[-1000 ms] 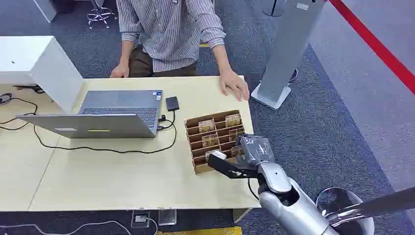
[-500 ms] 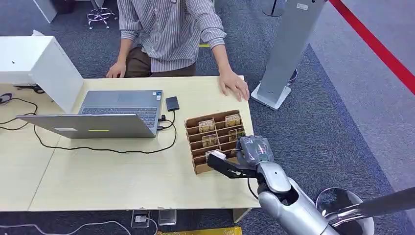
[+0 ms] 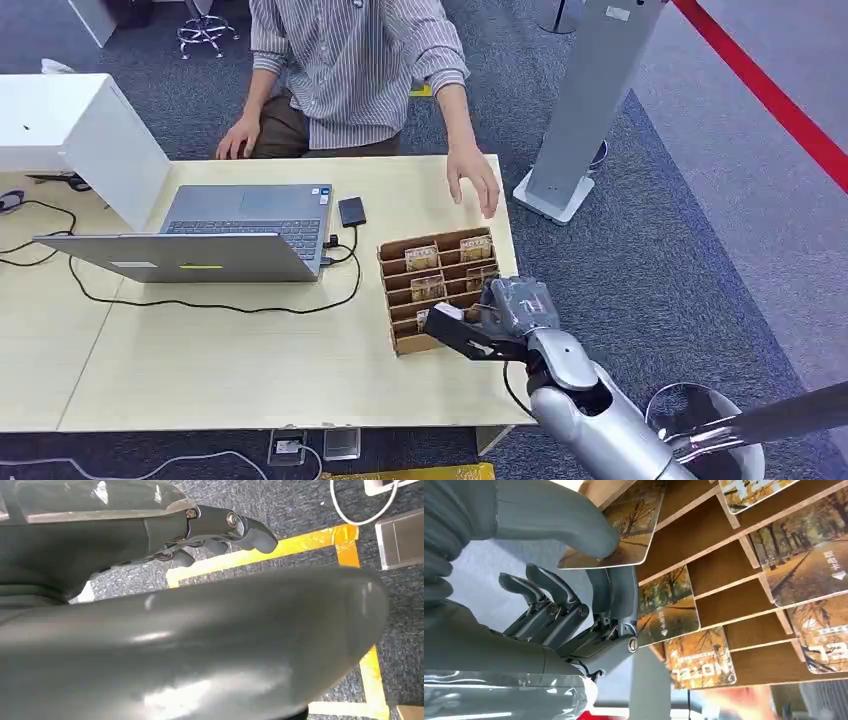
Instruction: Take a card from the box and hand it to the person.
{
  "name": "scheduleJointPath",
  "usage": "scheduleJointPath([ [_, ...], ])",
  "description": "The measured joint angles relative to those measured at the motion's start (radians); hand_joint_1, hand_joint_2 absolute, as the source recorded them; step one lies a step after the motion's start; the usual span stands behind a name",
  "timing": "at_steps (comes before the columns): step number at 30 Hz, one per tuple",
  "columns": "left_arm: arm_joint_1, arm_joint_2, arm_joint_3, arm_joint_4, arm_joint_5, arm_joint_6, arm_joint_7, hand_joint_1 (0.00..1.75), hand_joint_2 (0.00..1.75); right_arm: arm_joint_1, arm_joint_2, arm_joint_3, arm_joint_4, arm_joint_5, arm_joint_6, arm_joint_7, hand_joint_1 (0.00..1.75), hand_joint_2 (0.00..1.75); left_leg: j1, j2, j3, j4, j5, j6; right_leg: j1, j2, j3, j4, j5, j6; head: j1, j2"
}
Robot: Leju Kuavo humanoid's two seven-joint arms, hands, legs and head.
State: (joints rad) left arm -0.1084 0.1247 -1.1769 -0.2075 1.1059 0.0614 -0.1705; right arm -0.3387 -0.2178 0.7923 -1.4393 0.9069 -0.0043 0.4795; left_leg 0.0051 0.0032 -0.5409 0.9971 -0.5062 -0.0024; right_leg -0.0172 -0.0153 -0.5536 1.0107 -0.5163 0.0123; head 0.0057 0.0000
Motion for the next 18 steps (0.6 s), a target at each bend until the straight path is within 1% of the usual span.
scheduleJointPath([
  [3, 0.001, 0.0, 0.0, 0.0, 0.0, 0.0, 0.003, 0.0, 0.0, -0.014, -0.021, -0.015, -0.06, -0.09, 0.082, 0.019, 1.75, 1.75, 0.0, 0.0, 0.0, 0.0, 0.0, 0.0, 0.0, 0.0, 0.0, 0.0, 0.0, 0.0, 0.0, 0.0],
  [5, 0.001, 0.0, 0.0, 0.0, 0.0, 0.0, 0.003, 0.0, 0.0, -0.03, -0.043, -0.022, -0.112, -0.15, 0.125, 0.035, 1.75, 1.75, 0.0, 0.0, 0.0, 0.0, 0.0, 0.0, 0.0, 0.0, 0.0, 0.0, 0.0, 0.0, 0.0, 0.0],
  [7, 0.001, 0.001, 0.0, 0.0, 0.0, 0.0, 0.004, 0.0, 0.0, -0.047, -0.066, -0.024, -0.168, -0.201, 0.152, 0.049, 1.75, 1.75, 0.0, 0.0, 0.0, 0.0, 0.0, 0.0, 0.0, 0.0, 0.0, 0.0, 0.0, 0.0, 0.001, 0.0],
  [9, 0.002, 0.001, 0.0, 0.0, 0.002, 0.0, 0.004, 0.0, 0.0, -0.061, -0.088, -0.028, -0.228, -0.24, 0.16, 0.048, 1.75, 1.75, 0.0, 0.0, 0.0, 0.0, 0.0, 0.0, 0.0, 0.0, 0.0, 0.0, 0.0, 0.0, 0.002, 0.0],
  [12, 0.002, 0.002, 0.0, 0.0, 0.003, 0.0, 0.003, 0.0, 0.0, -0.082, -0.113, -0.042, -0.312, -0.268, 0.161, 0.04, 1.75, 1.75, 0.0, 0.0, 0.0, 0.0, 0.0, 0.0, 0.0, 0.0, 0.0, 0.0, 0.0, 0.0, 0.001, 0.0],
  [15, 0.002, 0.002, 0.0, 0.0, 0.003, 0.0, 0.003, 0.0, 0.0, -0.098, -0.126, -0.049, -0.379, -0.223, 0.142, 0.031, 1.75, 1.75, 0.0, 0.0, 0.0, 0.0, 0.0, 0.0, 0.0, 0.0, 0.0, 0.0, 0.0, 0.0, 0.0, 0.0],
  [16, 0.002, 0.002, 0.0, 0.0, 0.003, 0.0, 0.003, 0.0, 0.0, -0.103, -0.126, -0.05, -0.394, -0.204, 0.127, 0.022, 1.75, 1.75, 0.0, 0.0, 0.0, 0.0, 0.0, 0.0, 0.0, 0.0, 0.0, 0.0, 0.0, 0.0, -0.001, 0.0],
  [18, 0.002, 0.001, 0.0, 0.0, 0.003, -0.002, -0.001, 0.0, 0.0, -0.108, -0.126, -0.052, -0.413, -0.143, 0.07, -0.01, 1.75, 1.75, 0.0, 0.0, 0.0, 0.0, 0.0, 0.0, 0.0, 0.0, 0.0, 0.0, 0.0, 0.0, -0.001, 0.0],
])
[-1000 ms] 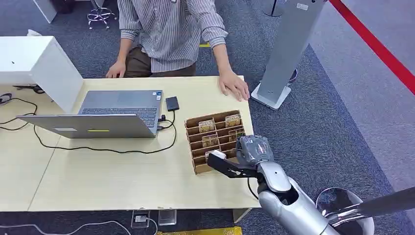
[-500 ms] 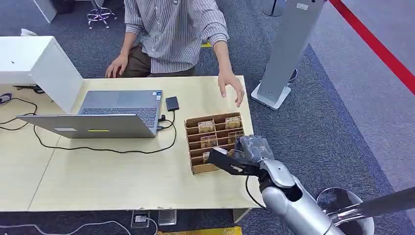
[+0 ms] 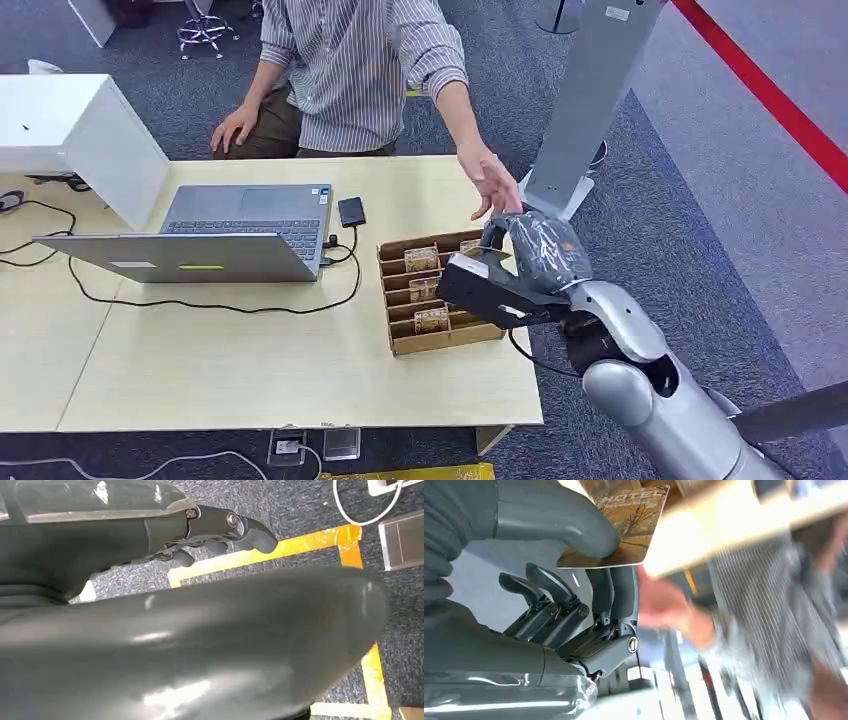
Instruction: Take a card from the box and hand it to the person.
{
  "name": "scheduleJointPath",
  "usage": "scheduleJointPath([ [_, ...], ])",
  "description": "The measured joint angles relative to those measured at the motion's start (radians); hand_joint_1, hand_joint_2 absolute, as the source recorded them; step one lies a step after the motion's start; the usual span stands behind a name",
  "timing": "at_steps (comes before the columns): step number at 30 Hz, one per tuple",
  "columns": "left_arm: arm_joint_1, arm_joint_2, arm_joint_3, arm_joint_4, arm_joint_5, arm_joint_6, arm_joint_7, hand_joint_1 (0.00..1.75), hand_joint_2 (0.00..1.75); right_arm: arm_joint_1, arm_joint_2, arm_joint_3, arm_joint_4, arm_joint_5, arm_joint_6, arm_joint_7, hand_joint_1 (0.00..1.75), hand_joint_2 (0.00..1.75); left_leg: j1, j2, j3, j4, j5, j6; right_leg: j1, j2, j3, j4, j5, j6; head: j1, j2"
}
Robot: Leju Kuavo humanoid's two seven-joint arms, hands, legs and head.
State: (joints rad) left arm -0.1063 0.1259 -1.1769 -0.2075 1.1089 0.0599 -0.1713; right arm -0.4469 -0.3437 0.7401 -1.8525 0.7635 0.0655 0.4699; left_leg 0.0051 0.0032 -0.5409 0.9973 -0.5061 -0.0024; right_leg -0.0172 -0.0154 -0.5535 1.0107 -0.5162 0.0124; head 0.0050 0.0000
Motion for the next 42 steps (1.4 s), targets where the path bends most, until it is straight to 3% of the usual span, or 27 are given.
scheduleJointPath([
  [3, -0.001, -0.002, 0.0, 0.0, -0.001, -0.003, -0.006, 0.0, 0.0, -0.005, 0.01, -0.013, -0.005, 0.107, -0.115, -0.069, 1.75, 1.75, 0.0, 0.0, 0.0, 0.0, 0.0, 0.0, 0.0, 0.0, 0.0, 0.0, 0.0, 0.0, 0.0, 0.0],
  [8, -0.002, -0.005, 0.0, 0.0, -0.005, -0.005, -0.012, 0.0, 0.0, -0.005, 0.029, -0.024, 0.036, 0.184, -0.294, -0.197, 1.75, 1.75, 0.0, 0.0, 0.0, 0.0, 0.0, 0.0, 0.0, 0.0, 0.0, 0.0, 0.0, 0.0, 0.002, 0.0],
  [11, -0.002, -0.008, 0.0, 0.0, -0.01, -0.006, -0.015, 0.0, 0.0, -0.005, 0.039, -0.034, 0.075, 0.236, -0.397, -0.242, 1.75, 1.75, 0.0, 0.0, 0.0, 0.0, 0.0, 0.0, 0.0, 0.0, 0.0, 0.0, 0.0, 0.0, 0.002, 0.0],
  [17, -0.002, -0.011, 0.0, 0.0, -0.013, -0.006, -0.015, 0.0, 0.0, -0.005, 0.053, -0.045, 0.169, 0.269, -0.468, -0.265, 1.75, 1.75, 0.0, 0.0, 0.0, 0.0, 0.0, 0.0, 0.0, 0.0, 0.0, 0.0, 0.0, 0.0, 0.001, 0.0],
  [18, -0.002, -0.011, 0.0, 0.0, -0.014, -0.006, -0.015, 0.0, 1.75, -0.005, 0.056, -0.045, 0.181, 0.264, -0.474, -0.268, 0.0, 1.75, 0.0, 0.0, 0.0, 0.0, 0.0, 0.0, 0.0, 0.0, 0.0, 0.0, 0.0, 0.0, 0.001, 0.0],
  [21, -0.002, -0.011, -0.003, 0.0, -0.024, 0.003, -0.019, 0.0, 1.75, -0.003, 0.06, -0.045, 0.209, 0.249, -0.478, -0.27, 0.0, 1.75, 0.0, 0.0, 0.0, 0.0, 0.0, 0.0, 0.0, 0.0, 0.0, 0.0, 0.0, 0.0, 0.0, 0.0],
  [22, -0.002, -0.011, -0.003, 0.0, -0.024, 0.003, -0.021, 0.0, 0.0, -0.003, 0.061, -0.045, 0.215, 0.246, -0.479, -0.27, 0.0, 1.75, 0.0, 0.0, 0.0, 0.0, 0.0, 0.0, 0.0, 0.0, 0.0, 0.0, 0.0, 0.0, 0.001, 0.0],
  [29, -0.002, -0.011, -0.002, 0.0, -0.015, -0.001, -0.016, 0.0, 0.0, -0.002, 0.073, -0.044, 0.253, 0.218, -0.497, -0.272, 0.0, 1.75, 0.0, 0.0, 0.0, 0.0, 0.0, 0.0, 0.0, 0.0, 0.0, 0.0, 0.0, 0.0, 0.002, 0.0],
  [35, -0.002, -0.011, -0.002, 0.0, -0.012, 0.01, -0.007, 0.0, 0.0, 0.025, 0.076, -0.046, 0.252, 0.075, -0.568, -0.309, 0.0, 1.75, 0.0, 0.0, 0.0, 0.0, 0.0, 0.0, 0.0, 0.0, 0.0, 0.0, 0.0, 0.0, 0.0, 0.0],
  [38, -0.002, -0.011, -0.002, 0.0, -0.002, 0.013, 0.0, 0.0, 0.0, 0.059, 0.077, -0.054, 0.237, -0.141, -0.58, -0.376, 0.0, 1.75, 0.0, 0.0, 0.0, 0.0, 0.0, 0.0, 0.0, 0.0, 0.0, 0.0, 0.0, 0.0, 0.0, 0.0],
  [40, -0.001, -0.011, -0.002, 0.0, 0.006, 0.015, 0.002, 0.0, 0.0, 0.095, 0.077, -0.066, 0.223, -0.428, -0.552, -0.448, 0.0, 1.75, 0.0, 0.0, 0.0, 0.0, 0.0, 0.0, 0.0, 0.0, 0.0, 0.0, 0.0, 0.0, 0.001, 0.0],
  [42, 0.0, -0.011, -0.002, 0.0, 0.015, 0.017, 0.007, 0.0, 0.0, 0.138, 0.077, -0.073, 0.21, -0.687, -0.479, -0.494, 0.0, 1.75, 0.0, 0.0, 0.0, 0.0, 0.0, 0.0, 0.0, 0.0, 0.0, 0.0, 0.0, 0.0, 0.002, 0.0],
])
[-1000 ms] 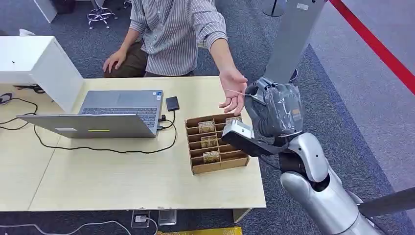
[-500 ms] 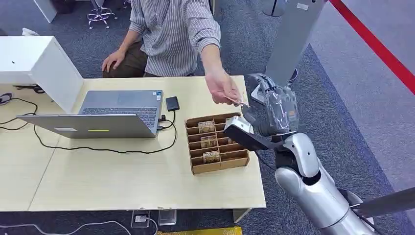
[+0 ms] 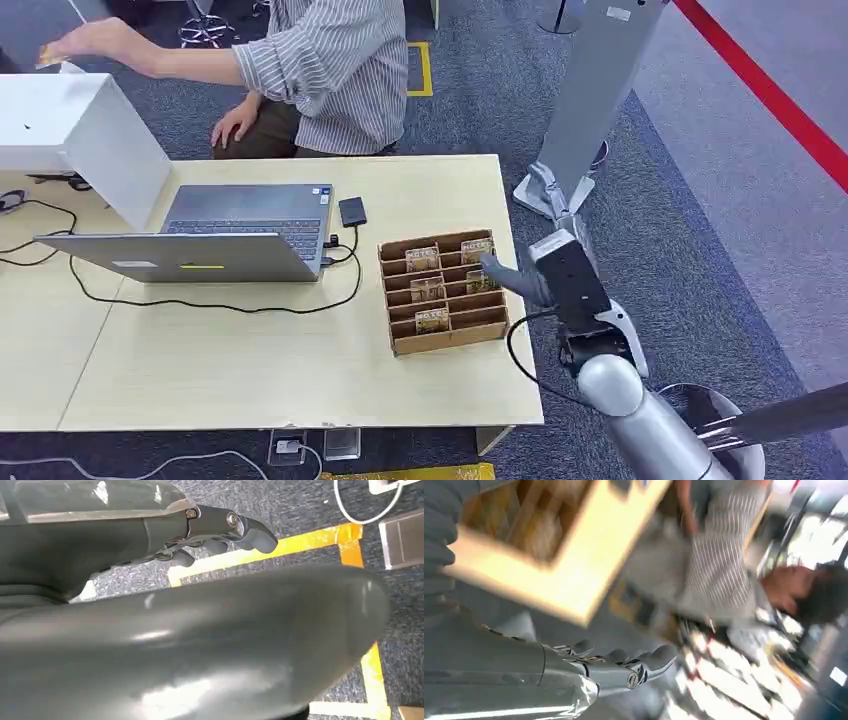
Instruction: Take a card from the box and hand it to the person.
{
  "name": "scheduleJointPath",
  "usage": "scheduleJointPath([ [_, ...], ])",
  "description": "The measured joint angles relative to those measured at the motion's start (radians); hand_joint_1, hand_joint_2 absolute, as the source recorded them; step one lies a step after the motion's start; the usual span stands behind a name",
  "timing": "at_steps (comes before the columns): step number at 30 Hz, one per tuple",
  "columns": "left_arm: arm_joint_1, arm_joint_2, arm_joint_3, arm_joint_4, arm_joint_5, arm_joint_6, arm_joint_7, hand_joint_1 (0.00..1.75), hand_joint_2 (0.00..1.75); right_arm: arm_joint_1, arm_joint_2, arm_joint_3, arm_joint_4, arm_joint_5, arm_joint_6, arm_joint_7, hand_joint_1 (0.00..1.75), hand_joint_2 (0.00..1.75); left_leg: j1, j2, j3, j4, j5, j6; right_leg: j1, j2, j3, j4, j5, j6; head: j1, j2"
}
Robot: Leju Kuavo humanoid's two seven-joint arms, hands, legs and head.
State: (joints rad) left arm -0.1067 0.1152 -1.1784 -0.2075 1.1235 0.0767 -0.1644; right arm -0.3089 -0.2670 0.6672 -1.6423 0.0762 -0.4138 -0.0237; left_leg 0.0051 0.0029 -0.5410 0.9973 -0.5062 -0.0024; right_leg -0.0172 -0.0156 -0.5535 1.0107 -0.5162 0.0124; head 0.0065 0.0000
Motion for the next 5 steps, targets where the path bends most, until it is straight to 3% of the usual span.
scheduleJointPath([
  [5, 0.001, 0.001, 0.002, 0.0, 0.014, 0.007, 0.008, 0.0, 0.0, 0.105, -0.005, -0.04, -0.006, -0.293, 0.076, -0.059, 0.0, 1.75, 0.0, 0.0, 0.0, 0.0, 0.0, 0.0, 0.0, 0.0, 0.0, 0.0, 0.0, 0.0, 0.0, 0.0],
])
